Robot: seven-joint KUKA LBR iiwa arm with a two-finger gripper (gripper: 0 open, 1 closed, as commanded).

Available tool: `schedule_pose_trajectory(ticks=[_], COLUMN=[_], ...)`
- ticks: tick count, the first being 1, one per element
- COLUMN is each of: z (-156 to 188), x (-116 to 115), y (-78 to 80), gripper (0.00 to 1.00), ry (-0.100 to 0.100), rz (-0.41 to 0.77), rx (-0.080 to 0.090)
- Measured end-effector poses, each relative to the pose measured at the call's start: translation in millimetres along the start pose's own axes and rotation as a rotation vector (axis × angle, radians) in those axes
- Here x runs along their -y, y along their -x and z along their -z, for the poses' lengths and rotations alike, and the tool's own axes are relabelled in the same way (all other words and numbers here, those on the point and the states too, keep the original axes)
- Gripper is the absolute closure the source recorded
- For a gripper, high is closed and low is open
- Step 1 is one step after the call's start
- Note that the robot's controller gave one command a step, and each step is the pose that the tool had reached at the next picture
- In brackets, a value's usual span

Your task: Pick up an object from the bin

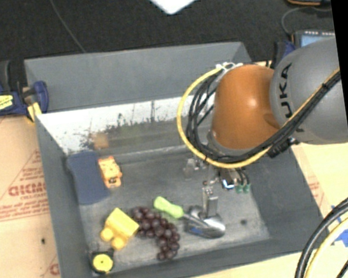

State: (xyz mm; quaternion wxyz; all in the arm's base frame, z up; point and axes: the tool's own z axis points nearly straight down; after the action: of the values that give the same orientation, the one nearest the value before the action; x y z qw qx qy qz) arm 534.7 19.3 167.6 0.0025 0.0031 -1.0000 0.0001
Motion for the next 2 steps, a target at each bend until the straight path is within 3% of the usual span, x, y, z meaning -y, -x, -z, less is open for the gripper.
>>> schedule_pose_trajectory(ticks=[1, 2], z=[4.3, -33.4], x=[-0.1, -6.1], y=[1.7, 13.0], gripper=[0.00, 0.00], ry=[0.000, -0.001], rz=[0.000, 0.052], rx=[0.008, 0.013])
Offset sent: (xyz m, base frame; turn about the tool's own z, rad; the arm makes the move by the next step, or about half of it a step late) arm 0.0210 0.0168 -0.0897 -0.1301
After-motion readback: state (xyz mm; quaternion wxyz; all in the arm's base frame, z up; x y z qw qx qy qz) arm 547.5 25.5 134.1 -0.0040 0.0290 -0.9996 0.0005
